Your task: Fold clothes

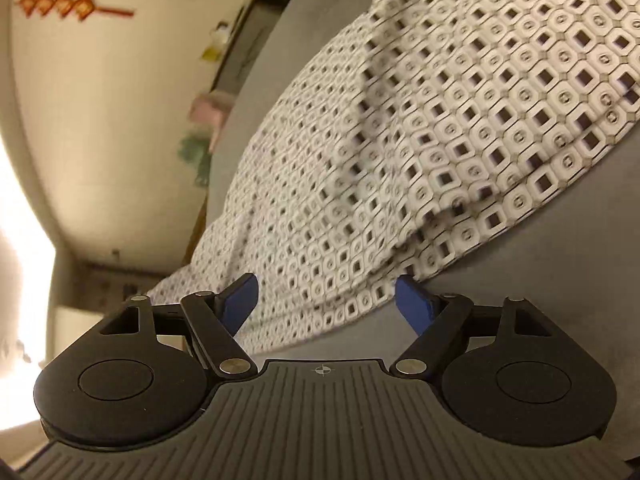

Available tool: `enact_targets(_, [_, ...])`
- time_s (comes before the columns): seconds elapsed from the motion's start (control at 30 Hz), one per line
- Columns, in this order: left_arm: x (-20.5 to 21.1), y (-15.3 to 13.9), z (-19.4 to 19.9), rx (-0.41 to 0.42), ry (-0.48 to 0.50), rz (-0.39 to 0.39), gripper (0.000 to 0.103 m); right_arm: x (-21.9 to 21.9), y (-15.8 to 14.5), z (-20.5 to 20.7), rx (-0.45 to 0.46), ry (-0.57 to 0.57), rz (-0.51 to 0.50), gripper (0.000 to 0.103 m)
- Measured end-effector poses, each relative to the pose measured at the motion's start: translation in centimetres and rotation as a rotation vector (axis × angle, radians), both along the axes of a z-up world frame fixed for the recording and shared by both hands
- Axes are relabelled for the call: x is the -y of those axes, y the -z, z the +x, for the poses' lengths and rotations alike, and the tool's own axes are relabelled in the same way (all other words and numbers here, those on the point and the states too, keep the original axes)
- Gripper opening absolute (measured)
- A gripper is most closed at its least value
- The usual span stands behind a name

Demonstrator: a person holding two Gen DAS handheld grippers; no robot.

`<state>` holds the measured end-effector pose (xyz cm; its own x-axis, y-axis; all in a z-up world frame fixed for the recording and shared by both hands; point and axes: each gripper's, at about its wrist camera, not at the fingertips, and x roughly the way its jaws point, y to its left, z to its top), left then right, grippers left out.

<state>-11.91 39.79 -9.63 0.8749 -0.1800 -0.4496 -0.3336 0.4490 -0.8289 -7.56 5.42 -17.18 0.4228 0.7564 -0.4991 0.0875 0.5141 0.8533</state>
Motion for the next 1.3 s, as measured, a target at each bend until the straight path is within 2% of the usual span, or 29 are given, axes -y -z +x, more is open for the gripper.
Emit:
enact_targets(0.1, [-0.4, 0.2, -0.3, 0.008, -0.01, -0.01, 0.003, 0.1, 0.0, 0.1, -0.01, 0.065, -0.004, 0.073])
enact_targets(0.17, [-0.9, 0.3, -0.5, 0.013, -0.016, -0.015, 0.003, 0.0, 0.0, 0.2, -0.014, 0.097, -0.007, 0.068])
enact_targets(0.2, [-1.2, 0.3, -0.7, 0.014, -0.02, -0.016, 0.003, -0.1, 0.2, 0.4, -0.023, 0.104, -0.013, 0.047])
enact_targets(0.23, [-1.4, 0.3, -0.9, 0.014, -0.023, -0.016, 0.003, -0.1, 0.4, 0.7, -0.041, 0.1, -0.02, 0.014])
enact_targets(0.27, [-1.5, 0.3, -1.2, 0.013, -0.025, -0.016, 0.003, -0.1, 0.7, 1.0, -0.054, 0.098, -0.027, 0.0])
enact_targets(0.33, [-1.7, 0.3, -2.0, 0.007, -0.02, -0.008, 0.003, 0.2, 0.5, 0.4, -0.016, 0.113, -0.041, 0.0])
enact_targets(0.47, [-1.4, 0.8, -3.9, -0.037, 0.016, 0.038, 0.003, 2.5, -1.8, -3.1, 0.067, 0.116, -0.079, 0.0])
enact_targets(0.53, [-1.1, 2.3, -3.9, -0.108, 0.049, 0.054, 0.003, 3.6, -1.6, -4.1, 0.048, 0.123, -0.116, 0.0])
enact_targets(0.6, [-1.3, 4.1, -3.7, -0.174, 0.031, 0.083, 0.003, 4.0, -0.6, -4.2, 0.018, 0.136, -0.151, 0.0])
enact_targets(0.67, [-1.6, 5.4, -3.5, -0.218, -0.006, 0.1, 0.003, 3.4, -0.2, -3.6, 0.012, 0.093, -0.142, 0.0])
enact_targets(0.73, [-1.7, 6.6, -3.2, -0.233, 0.007, 0.082, 0.003, 2.5, -0.4, -3.1, 0.026, 0.048, -0.142, 0.0])
enact_targets(0.83, [-1.8, 7.6, -2.6, -0.235, 0.033, 0.068, 0.004, 2.4, -1.8, -3.2, 0.086, 0.035, -0.196, 0.0])
enact_targets(0.93, [-2.2, 8.0, -2.1, -0.218, 0.02, 0.047, 0.004, 3.0, -2.0, -3.4, 0.087, 0.045, -0.202, 0.0])
enact_targets(1.13, [-3.0, 4.4, -2.2, -0.072, -0.049, 0.143, 0.004, 3.1, -1.3, -4.1, 0.071, 0.055, -0.207, 0.0])
enact_targets(1.17, [-3.5, 4.8, -2.2, -0.097, -0.056, 0.141, 0.004, 3.1, -1.3, -4.2, 0.069, 0.058, -0.206, 0.0])
enact_targets(1.23, [-4.2, 7.2, -2.0, -0.202, -0.052, 0.088, 0.003, 3.2, -1.1, -4.4, 0.069, 0.056, -0.209, 0.0])
enact_targets(1.3, [-4.3, 8.5, -2.2, -0.226, -0.063, 0.049, 0.003, 3.4, -0.8, -4.5, 0.071, 0.053, -0.214, 0.0])
